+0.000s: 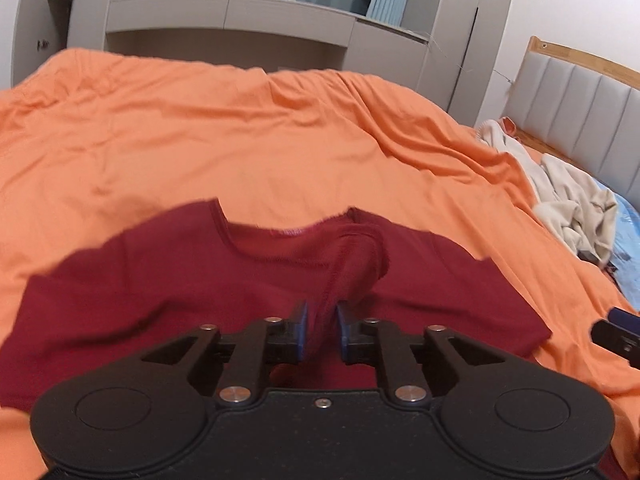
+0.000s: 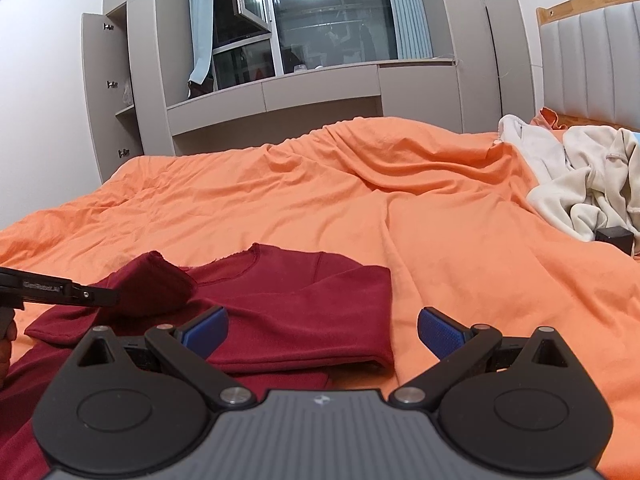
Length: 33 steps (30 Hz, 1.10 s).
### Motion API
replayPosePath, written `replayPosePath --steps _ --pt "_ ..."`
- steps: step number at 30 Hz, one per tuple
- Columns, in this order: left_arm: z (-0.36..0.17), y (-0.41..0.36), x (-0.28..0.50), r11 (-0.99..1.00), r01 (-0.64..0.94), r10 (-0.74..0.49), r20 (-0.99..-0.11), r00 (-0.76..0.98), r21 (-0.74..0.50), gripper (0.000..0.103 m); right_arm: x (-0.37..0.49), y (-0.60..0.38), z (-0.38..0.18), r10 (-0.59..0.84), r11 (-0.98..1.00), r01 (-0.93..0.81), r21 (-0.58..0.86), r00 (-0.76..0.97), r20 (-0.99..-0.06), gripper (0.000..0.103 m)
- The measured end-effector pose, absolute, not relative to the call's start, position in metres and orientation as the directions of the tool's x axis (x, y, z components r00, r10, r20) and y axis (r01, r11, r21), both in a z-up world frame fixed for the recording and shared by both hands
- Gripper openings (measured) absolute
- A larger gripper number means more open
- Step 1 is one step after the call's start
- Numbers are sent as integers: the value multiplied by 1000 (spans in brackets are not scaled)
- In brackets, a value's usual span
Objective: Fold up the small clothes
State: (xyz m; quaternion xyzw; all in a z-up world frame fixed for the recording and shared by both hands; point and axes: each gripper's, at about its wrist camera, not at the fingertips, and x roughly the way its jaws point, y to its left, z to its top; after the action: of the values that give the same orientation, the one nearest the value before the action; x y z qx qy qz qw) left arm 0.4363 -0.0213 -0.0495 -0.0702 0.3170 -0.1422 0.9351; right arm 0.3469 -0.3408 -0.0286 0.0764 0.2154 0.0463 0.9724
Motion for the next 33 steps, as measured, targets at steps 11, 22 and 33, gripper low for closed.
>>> replayPosePath --steps 11,22,33 --pt "-29 27 406 953 148 -282 -587 759 -266 96 351 -334 -34 224 965 -134 226 872 -436 103" --pt "-24 124 378 987 -158 119 -641 758 -3 102 401 -303 -29 456 874 -261 409 734 -504 101" --pt "-54 135 382 991 -133 98 -686 721 2 102 466 -236 -65 503 860 -282 426 615 -608 54"
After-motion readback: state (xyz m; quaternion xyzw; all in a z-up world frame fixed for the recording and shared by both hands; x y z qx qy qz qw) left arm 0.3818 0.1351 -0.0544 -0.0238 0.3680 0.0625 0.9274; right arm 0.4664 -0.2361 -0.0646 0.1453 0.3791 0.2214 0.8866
